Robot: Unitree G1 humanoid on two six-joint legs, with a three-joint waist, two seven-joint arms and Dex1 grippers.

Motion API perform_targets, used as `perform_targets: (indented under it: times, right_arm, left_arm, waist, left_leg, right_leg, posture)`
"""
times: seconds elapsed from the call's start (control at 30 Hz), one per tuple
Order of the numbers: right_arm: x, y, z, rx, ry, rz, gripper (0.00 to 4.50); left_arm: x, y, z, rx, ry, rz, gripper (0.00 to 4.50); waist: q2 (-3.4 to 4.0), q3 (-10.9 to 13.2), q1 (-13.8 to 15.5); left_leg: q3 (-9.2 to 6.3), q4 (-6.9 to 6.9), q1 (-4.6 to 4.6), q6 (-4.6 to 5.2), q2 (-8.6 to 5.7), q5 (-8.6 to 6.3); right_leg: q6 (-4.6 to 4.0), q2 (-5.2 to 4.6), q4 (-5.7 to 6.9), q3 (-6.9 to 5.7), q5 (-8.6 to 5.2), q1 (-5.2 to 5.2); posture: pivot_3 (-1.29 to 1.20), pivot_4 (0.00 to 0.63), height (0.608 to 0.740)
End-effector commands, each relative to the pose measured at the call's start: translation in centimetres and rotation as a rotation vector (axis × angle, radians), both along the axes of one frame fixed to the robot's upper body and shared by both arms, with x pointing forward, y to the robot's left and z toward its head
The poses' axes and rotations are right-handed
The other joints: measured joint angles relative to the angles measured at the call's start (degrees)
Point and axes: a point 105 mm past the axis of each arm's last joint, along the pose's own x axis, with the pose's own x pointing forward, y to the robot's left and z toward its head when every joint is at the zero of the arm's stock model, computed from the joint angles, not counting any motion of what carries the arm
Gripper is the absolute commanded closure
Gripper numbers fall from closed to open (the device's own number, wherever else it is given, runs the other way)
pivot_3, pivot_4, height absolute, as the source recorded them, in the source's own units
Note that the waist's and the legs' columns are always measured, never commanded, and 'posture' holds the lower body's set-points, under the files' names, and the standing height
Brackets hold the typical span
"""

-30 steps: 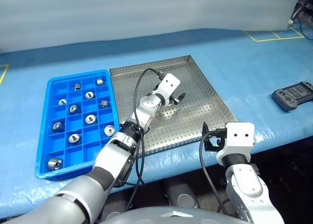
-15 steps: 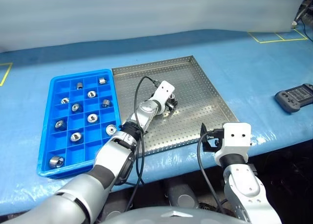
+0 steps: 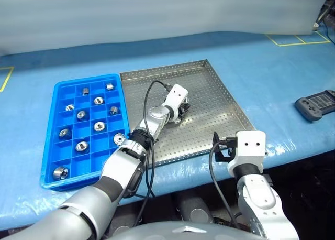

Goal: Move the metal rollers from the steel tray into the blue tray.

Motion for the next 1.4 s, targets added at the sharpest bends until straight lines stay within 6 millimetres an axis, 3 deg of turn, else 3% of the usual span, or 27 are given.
perform_targets:
  times: [0.03,0.23,0.53,0.83,1.1,1.4]
  right_arm:
    - [0.7,0.8,1.0,0.000,-0.037,0.056,0.00]
    - [3.0,3.3,1.9,-0.024,-0.062,0.230,0.00]
    - [5.0,6.8,2.9,-0.055,-0.096,0.476,0.00]
    - [5.6,8.3,2.6,-0.081,-0.094,0.599,0.00]
    - [5.4,9.0,2.0,-0.073,-0.074,0.657,0.00]
    - [5.4,9.4,1.7,-0.069,-0.067,0.676,0.00]
  left_arm:
    - [-0.6,-1.5,4.8,-0.150,-0.115,-0.054,2.78]
    - [-3.2,2.5,8.5,-0.198,-0.237,-0.149,2.78]
    - [-7.2,9.3,9.4,-0.089,-0.339,-0.163,2.78]
    - [-10.3,15.4,6.5,0.065,-0.239,-0.066,2.78]
    - [-13.6,17.9,3.1,0.199,-0.085,-0.067,2.78]
    - [-14.7,18.7,1.8,0.231,-0.014,-0.050,2.78]
  waist:
    - [0.00,0.00,0.65]
    - [0.04,0.00,2.84]
    - [0.03,0.01,9.67]
    - [0.00,0.02,13.11]
    - [-0.01,0.03,13.87]
    - [0.00,0.03,15.00]
  left_leg:
    - [0.00,-0.01,0.03,0.00,-0.01,0.00]
    - [0.03,-0.05,0.11,-0.01,0.00,0.01]
    - [0.02,-0.01,0.13,-0.02,0.01,0.02]
    - [-0.02,0.13,0.06,0.03,0.05,0.01]
    - [-0.06,0.06,0.04,0.02,0.15,0.01]
    - [-0.07,0.05,0.04,0.01,0.20,0.00]
  right_leg:
    - [0.00,0.01,0.00,0.00,0.00,0.02]
    - [-0.02,0.15,0.08,0.06,0.01,0.01]
    - [-0.08,0.16,0.04,0.04,0.01,0.07]
    - [-0.30,0.05,0.00,-0.06,-0.13,0.09]
    - [-0.40,0.01,-0.02,-0.15,-0.19,0.07]
    - [-0.44,-0.05,-0.03,-0.23,-0.22,0.06]
  posture:
    - [-0.15,0.150,0.740]
    - [-0.04,0.150,0.740]
    - [0.11,0.150,0.740]
    - [0.19,0.150,0.740]
    - [0.22,0.150,0.740]
    - [0.23,0.150,0.740]
